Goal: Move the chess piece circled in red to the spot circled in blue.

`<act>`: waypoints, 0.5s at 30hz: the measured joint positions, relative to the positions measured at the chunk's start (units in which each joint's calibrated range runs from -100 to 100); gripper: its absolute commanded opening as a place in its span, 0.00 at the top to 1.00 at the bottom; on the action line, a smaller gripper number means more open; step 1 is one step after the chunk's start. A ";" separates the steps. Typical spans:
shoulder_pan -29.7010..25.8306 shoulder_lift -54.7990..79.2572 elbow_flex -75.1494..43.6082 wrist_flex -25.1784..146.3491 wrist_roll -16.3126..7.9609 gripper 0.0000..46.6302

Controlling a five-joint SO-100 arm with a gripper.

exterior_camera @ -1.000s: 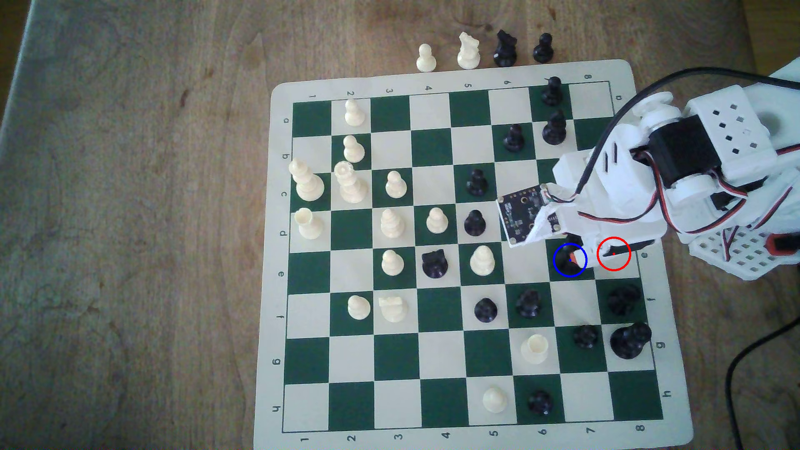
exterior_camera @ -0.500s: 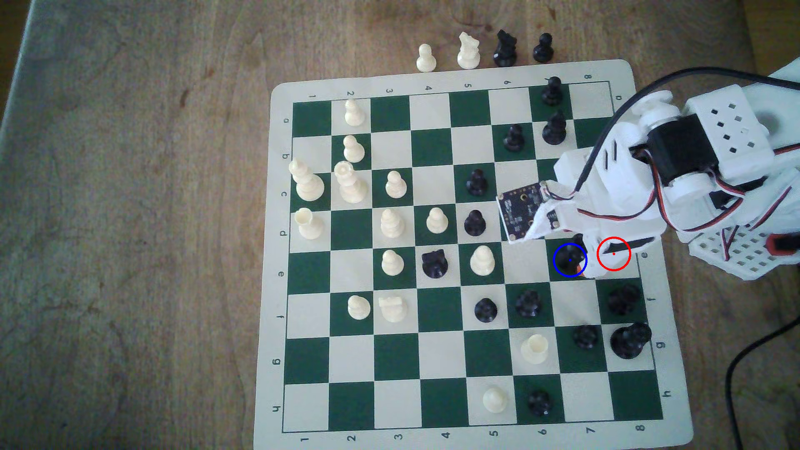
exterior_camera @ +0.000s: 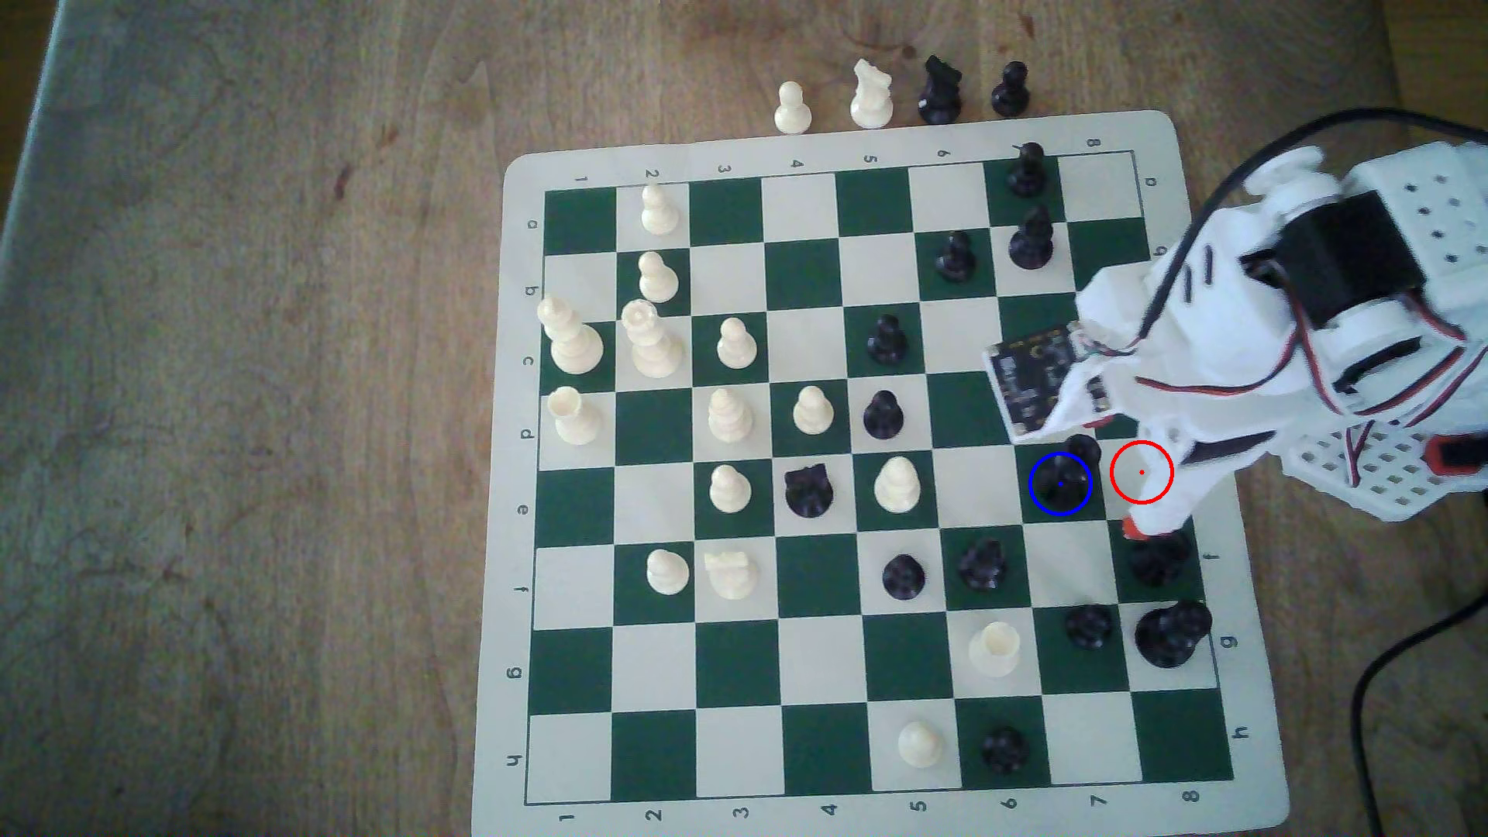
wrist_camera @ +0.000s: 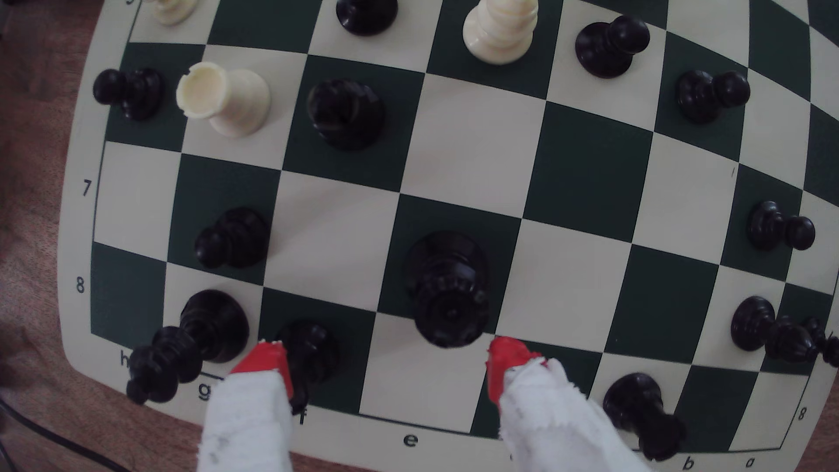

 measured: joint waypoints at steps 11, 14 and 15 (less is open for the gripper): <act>3.76 -17.85 9.40 -2.07 -2.34 0.72; 4.35 -19.19 9.40 -5.10 -2.39 0.76; 4.35 -19.27 9.40 -5.66 -2.39 0.76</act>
